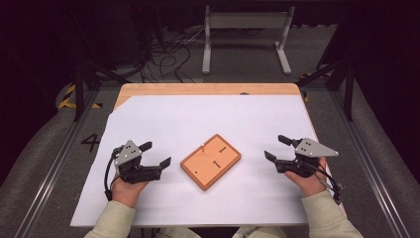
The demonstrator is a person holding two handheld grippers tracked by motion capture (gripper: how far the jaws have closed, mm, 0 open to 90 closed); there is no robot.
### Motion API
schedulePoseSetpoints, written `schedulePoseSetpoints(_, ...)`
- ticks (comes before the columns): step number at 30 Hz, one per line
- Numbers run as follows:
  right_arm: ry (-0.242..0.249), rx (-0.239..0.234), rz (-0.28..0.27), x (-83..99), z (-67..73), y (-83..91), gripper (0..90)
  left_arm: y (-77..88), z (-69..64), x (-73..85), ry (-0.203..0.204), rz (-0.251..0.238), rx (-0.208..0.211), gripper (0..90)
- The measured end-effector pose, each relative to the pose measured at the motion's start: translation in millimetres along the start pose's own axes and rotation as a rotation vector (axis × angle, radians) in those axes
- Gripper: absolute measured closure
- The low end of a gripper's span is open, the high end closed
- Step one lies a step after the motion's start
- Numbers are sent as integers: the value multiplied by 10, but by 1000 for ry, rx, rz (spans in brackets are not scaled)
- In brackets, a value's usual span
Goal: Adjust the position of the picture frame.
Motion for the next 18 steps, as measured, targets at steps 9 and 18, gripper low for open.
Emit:
schedulePoseSetpoints(9,2,26,-8,-1,-60,70,306,-41,-38,-18,16,12,22,182)
schedulePoseSetpoints(18,-5,40,-19,0,-104,154,307,-54,-42,-63,1,0,20,203)
Point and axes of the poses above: each handheld gripper's, and its own axes: y roughly backward along the jaws, x roughly out of its underside, z roughly to its left, the point moved 9 cm from there along -y, roughly forward along the jaws, and after that the axes turned 6 degrees about z, right-handed, at the moved point
